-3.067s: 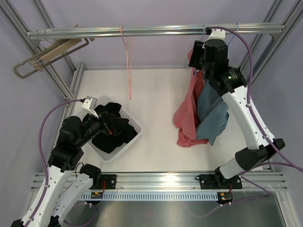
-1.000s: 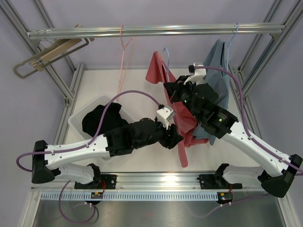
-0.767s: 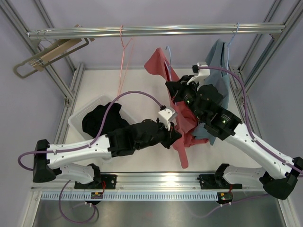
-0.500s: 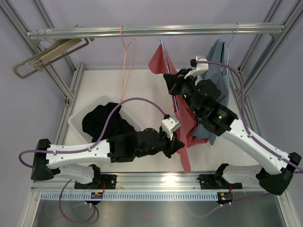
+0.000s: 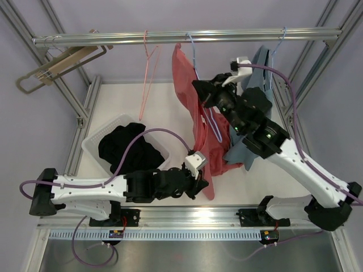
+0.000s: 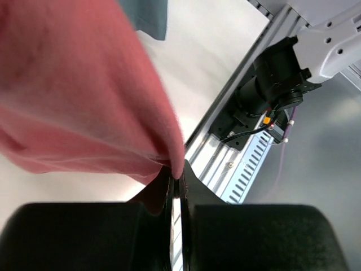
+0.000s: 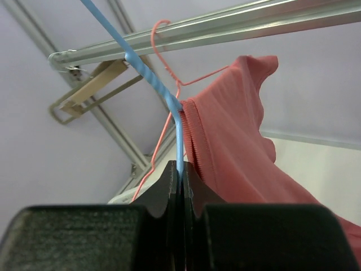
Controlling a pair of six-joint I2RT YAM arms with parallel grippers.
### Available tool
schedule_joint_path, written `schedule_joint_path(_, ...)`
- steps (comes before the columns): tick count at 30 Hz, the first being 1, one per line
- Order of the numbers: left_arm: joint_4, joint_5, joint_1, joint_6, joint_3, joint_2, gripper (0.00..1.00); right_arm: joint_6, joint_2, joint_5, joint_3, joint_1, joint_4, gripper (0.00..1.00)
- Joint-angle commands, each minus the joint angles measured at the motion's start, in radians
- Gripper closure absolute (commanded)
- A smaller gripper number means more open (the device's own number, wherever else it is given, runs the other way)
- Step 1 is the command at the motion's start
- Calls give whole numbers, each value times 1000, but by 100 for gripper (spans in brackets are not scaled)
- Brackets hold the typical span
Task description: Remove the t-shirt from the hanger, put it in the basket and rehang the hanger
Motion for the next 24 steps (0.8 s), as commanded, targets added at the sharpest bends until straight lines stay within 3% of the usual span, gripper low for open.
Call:
schedule_joint_path(1,-87,-147,-28,51,57,-95,100,53,-222,-120,-88,-13,112,100)
schedule_joint_path(6,-87,-353,-16,200,176,-158,100,116,-454,-215,-254,-31,5,100)
schedule_joint_path(14,53,-291,197,390,350,-33,97,231,-623,-476,-246,-48,-75,100)
schedule_joint_path(15,72,-265,246,398,362,-19,87,251,-635,-490,-243,-48,-81,100)
schedule_joint_path(17,134,-179,291,416,399,33,78,275,-657,-549,-243,-48,-80,100)
schedule_joint_path(18,158,-163,320,424,413,52,57,300,-663,-569,-242,-47,-80,100)
schedule_joint_path(21,223,-81,349,452,456,116,32,338,-680,-619,-248,-48,-74,100)
schedule_joint_path(22,234,-62,354,453,463,130,18,346,-684,-632,-249,-48,-72,100)
schedule_joint_path(24,264,-47,361,458,479,159,14,364,-694,-642,-249,-48,-71,100)
